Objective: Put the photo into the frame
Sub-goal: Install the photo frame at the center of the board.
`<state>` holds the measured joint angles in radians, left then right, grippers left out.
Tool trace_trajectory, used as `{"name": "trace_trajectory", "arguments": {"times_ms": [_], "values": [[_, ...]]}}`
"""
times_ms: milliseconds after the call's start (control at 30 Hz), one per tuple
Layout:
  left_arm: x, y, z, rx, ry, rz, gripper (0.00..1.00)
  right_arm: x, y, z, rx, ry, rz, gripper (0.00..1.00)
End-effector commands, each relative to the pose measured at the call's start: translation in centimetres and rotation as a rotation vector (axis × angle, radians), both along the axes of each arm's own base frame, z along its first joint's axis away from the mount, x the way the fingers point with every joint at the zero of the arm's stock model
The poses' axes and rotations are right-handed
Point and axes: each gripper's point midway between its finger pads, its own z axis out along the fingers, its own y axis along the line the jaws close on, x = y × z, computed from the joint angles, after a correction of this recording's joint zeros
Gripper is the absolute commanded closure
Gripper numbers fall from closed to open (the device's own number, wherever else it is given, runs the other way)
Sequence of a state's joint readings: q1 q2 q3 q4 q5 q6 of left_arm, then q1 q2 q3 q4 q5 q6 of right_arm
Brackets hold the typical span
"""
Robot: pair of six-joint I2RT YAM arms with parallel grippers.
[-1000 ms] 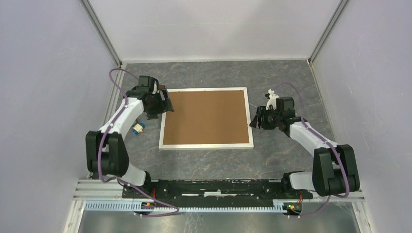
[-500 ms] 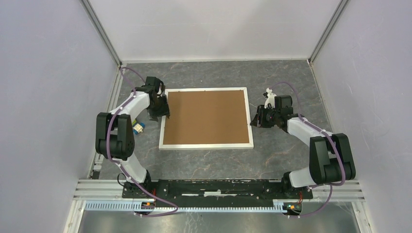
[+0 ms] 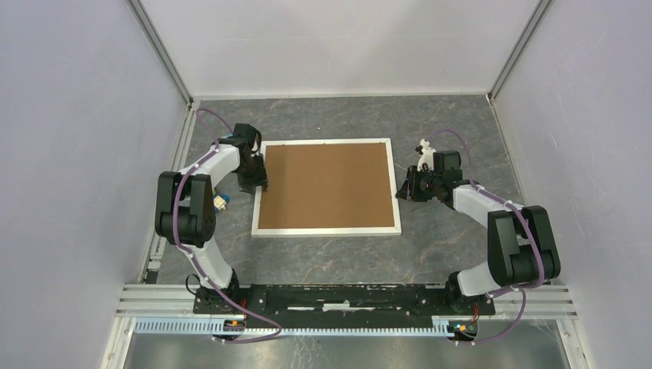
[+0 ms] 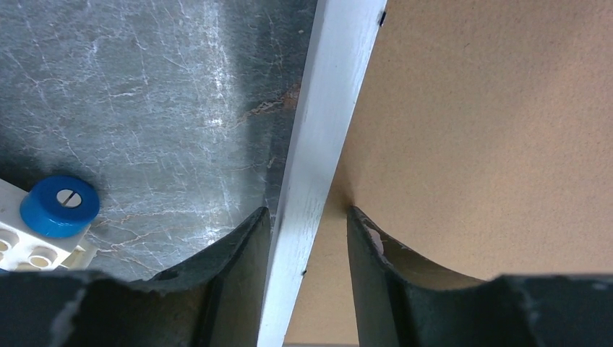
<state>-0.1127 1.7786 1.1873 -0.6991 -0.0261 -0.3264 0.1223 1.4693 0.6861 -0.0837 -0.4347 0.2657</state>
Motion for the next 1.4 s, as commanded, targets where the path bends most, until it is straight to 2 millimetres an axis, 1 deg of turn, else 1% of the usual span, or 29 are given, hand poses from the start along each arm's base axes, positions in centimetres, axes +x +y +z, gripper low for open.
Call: {"name": "trace_trajectory", "arguments": {"times_ms": [0,400,467,633,767,833,967,1200,1267,1367], "values": [[0.7,0.6,0.1,0.031,-0.016,-0.037,0.5,1.0,0.4,0.4,0.027,-0.031,0.007,0.71],[0.7,0.1,0.4,0.012,-0.023,-0.041,0.55,0.5,1.2,-0.7,0.037,0.003,0.024,0.74],[0.6,-0.1,0.3,0.008,-0.021,-0.043,0.57,0.4,1.3,-1.0,0.035,0.011,0.026,0.75],[0.5,-0.6,0.2,-0.01,-0.016,-0.054,0.61,-0.3,1.9,-1.4,0.026,0.033,0.041,0.76],[0.4,-0.6,0.1,-0.011,-0.011,-0.053,0.63,-1.0,2.3,-2.0,0.007,0.05,0.045,0.76],[0.3,-1.3,-0.1,-0.048,-0.002,-0.061,0.64,-1.3,2.2,-2.6,-0.019,0.067,0.029,0.76],[0.0,-2.4,-0.5,-0.112,0.018,-0.064,0.68,-2.6,2.0,-4.2,-0.105,0.103,-0.016,0.75],[-0.7,-3.9,-0.9,-0.199,0.028,-0.06,0.69,-6.1,1.0,-7.5,-0.29,0.143,-0.101,0.75],[-0.8,-4.0,-0.8,-0.208,0.028,-0.06,0.69,-6.8,0.0,-8.3,-0.387,0.132,-0.138,0.76],[-0.8,-4.2,-0.7,-0.217,0.025,-0.064,0.71,-8.5,-0.9,-9.6,-0.518,0.128,-0.151,0.76]]}}
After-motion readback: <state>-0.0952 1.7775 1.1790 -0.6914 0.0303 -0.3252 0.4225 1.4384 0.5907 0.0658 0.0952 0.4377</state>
